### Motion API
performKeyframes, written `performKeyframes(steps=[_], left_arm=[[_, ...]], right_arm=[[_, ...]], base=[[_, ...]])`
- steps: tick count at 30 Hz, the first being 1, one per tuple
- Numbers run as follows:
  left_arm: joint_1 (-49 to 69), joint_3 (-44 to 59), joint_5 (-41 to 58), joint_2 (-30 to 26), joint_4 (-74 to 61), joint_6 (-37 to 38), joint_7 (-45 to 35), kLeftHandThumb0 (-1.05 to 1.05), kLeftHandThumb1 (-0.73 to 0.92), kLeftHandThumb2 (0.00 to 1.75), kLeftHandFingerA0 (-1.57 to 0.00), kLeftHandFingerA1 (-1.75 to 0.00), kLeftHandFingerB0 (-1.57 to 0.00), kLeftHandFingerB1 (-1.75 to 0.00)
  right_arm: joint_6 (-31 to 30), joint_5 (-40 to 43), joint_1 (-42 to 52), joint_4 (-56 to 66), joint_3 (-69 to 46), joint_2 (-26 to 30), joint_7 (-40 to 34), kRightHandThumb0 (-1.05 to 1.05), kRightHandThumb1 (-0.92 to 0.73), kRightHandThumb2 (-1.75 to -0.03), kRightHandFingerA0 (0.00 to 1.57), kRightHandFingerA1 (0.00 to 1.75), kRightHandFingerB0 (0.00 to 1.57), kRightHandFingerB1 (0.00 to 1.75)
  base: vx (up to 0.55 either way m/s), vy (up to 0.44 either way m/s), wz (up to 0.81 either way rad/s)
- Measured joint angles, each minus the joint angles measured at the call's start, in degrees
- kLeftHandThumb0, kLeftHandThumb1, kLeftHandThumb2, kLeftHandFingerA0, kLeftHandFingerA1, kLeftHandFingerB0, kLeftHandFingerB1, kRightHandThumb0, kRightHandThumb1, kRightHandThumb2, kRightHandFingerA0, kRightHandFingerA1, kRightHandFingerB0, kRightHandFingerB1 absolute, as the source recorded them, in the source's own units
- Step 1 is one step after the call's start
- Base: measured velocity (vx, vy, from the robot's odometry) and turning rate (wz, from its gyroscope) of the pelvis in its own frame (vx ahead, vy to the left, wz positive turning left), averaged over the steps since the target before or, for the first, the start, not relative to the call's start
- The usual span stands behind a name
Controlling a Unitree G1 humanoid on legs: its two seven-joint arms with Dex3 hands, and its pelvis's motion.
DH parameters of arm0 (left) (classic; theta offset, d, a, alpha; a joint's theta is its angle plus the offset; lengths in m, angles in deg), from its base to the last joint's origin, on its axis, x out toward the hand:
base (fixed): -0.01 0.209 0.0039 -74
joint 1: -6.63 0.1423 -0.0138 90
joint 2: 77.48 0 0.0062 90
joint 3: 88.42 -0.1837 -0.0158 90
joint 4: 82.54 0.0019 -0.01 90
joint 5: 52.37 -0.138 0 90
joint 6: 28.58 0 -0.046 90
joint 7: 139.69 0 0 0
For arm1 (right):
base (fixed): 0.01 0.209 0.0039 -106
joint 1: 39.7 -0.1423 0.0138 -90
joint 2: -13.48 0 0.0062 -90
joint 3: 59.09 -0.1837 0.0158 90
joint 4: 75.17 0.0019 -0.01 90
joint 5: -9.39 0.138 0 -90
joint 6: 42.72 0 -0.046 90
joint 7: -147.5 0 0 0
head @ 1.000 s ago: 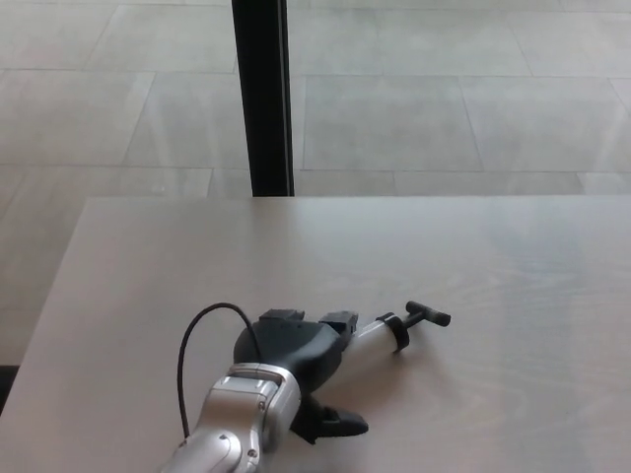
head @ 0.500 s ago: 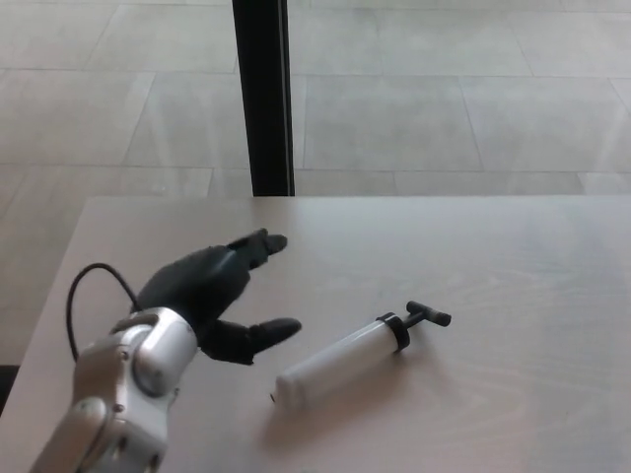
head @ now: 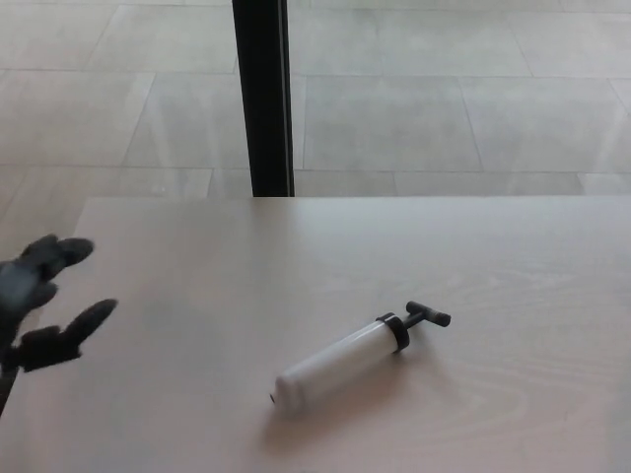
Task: The robot uses its left hand to lift the air pump kept on the middle of the desk and use the right hand to compress the handle
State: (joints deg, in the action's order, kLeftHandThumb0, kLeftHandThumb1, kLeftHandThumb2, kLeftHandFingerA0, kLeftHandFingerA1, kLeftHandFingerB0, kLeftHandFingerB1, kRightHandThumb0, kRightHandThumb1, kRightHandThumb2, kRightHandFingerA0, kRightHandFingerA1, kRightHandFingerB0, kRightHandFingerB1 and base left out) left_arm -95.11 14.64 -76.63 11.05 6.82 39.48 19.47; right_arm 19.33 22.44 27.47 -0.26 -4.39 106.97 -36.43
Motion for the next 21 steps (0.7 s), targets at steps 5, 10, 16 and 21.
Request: performKeyframes(steps=[5, 10, 16, 21], left_arm=[[6.8, 10.0, 3.3, -1.2, 3.8, 0.4, -0.3, -0.69, 0.83, 0.65, -0.27, -0.5, -0.26, -0.37], [13.2, 19.1, 6.6, -2.8, 10.7, 1.5, -0.3, -0.71, 0.71, 0.65, -0.37, -0.48, -0.29, -0.38], [19.2, 28.0, 10.3, -4.2, 21.6, 3.1, -0.3, -0.66, 0.75, 0.64, -0.42, -0.46, -0.31, -0.38], [23.2, 34.2, 13.2, -4.6, 32.2, 4.6, 0.2, -0.64, 0.75, 0.64, -0.42, -0.45, -0.33, -0.38]], right_arm=[[0.3, 0.3, 5.1, -1.5, -4.1, 3.7, 0.6, -0.88, -0.92, -0.69, 0.42, 0.6, 0.46, 0.4], [0.8, 0.7, 10.9, -3.9, -8.5, 6.6, 1.2, -0.87, -0.92, -0.72, 0.43, 0.71, 0.43, 0.42], [1.9, 1.1, 17.7, -7.6, -13.0, 8.3, 1.6, -0.83, -0.92, -0.7, 0.48, 0.68, 0.46, 0.46], [3.4, 1.7, 22.2, -12.0, -16.2, 8.4, 2.1, -0.83, -0.92, -0.7, 0.52, 0.7, 0.4, 0.45]], base=[[0.0, 0.0, 0.0], [0.0, 0.0, 0.0], [0.0, 0.0, 0.0], [0.0, 0.0, 0.0]])
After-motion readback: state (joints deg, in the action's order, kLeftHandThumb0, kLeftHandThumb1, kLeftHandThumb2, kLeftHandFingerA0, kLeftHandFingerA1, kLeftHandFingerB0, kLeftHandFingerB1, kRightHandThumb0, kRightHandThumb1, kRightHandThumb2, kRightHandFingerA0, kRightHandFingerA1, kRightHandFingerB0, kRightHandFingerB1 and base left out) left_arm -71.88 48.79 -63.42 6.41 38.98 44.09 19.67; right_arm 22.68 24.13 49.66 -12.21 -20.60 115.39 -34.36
